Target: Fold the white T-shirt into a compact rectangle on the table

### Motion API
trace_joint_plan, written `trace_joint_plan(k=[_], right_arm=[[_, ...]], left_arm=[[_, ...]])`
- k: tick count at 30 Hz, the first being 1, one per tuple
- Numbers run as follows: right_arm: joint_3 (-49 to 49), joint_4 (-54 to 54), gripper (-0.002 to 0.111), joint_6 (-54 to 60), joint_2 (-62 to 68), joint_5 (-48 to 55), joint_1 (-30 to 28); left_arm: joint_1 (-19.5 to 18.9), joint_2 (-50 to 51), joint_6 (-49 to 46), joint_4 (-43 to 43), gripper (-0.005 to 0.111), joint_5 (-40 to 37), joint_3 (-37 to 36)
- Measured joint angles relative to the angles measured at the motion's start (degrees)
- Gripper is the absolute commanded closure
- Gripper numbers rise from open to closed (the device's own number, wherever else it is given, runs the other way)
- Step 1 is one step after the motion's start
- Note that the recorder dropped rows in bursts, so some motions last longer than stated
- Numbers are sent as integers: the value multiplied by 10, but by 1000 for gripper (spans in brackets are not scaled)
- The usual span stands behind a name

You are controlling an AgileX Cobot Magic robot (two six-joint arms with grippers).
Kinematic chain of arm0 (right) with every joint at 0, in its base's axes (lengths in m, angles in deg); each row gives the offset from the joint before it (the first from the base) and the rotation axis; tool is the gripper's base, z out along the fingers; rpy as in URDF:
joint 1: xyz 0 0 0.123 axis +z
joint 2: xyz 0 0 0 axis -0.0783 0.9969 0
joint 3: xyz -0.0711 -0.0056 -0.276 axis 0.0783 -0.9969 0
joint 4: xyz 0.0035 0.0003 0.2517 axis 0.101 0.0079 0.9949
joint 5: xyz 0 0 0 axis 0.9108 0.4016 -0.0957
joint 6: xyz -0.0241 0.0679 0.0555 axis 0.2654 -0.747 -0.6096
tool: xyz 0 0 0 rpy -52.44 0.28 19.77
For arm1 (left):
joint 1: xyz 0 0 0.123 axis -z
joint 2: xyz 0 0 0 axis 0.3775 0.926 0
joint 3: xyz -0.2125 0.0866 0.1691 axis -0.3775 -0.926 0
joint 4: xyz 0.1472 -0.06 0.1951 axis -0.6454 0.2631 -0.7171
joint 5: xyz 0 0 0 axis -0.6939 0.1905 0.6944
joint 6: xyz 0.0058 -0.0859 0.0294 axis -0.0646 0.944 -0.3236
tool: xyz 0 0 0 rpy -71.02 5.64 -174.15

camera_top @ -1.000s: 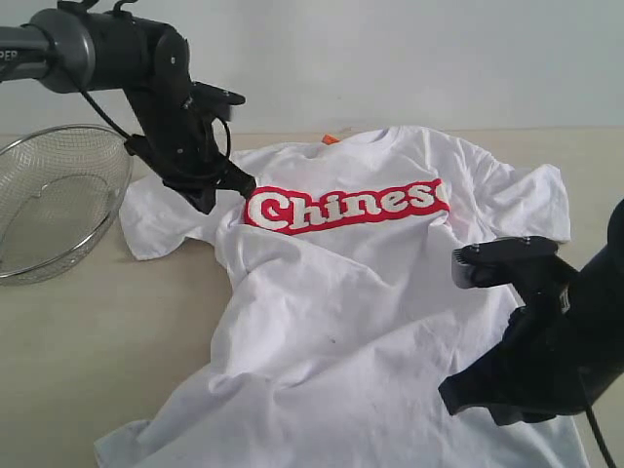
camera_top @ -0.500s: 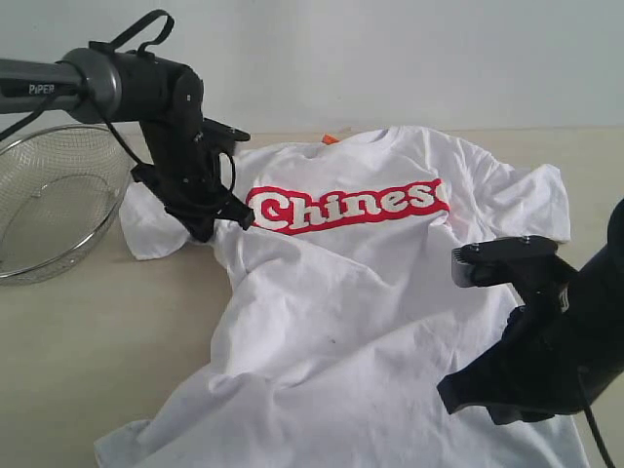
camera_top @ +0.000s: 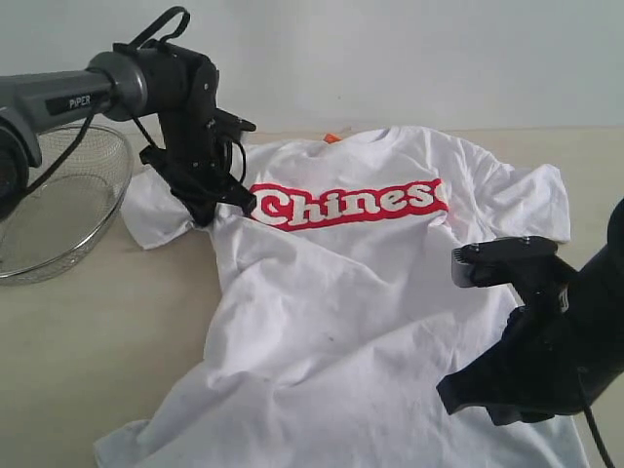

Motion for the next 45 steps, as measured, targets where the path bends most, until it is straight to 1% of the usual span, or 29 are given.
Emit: trace_joint_plan(k=[3, 10, 18, 20, 23, 25, 28, 31, 36, 42, 45], right_arm=[[0, 1, 108, 0, 0, -1, 1], [0, 7, 108, 5, 0, -4, 1], [0, 9, 108, 5, 0, -14, 1], [0, 9, 108, 5, 0, -17, 1], [0, 9, 108, 5, 0, -21, 1], [0, 9, 108, 5, 1, -22, 1], [0, 9, 108, 5, 20, -25, 1], [1, 7, 108, 5, 51, -12, -12], [8, 2, 108, 5, 91, 26, -42], [11, 1, 108, 5, 94, 48, -44], [11, -2, 108, 5, 94, 58, -44]], left_arm=[[-2, 21, -4, -8, 102, -19, 42], [-8, 55, -6, -22, 102, -36, 111], [-17, 72, -6, -23, 102, -43, 158], [-18, 72, -14, 3, 102, -48, 172], [-19, 59, -44, 82, 102, -53, 189], [-18, 41, -56, 120, 102, -55, 196], [-14, 7, -73, 134, 102, -55, 199], [-14, -31, -78, 155, 102, -55, 197], [-11, -99, -96, 223, 102, -55, 159], [2, -173, -106, 234, 102, -56, 90], [1, -209, -107, 234, 102, -56, 41]])
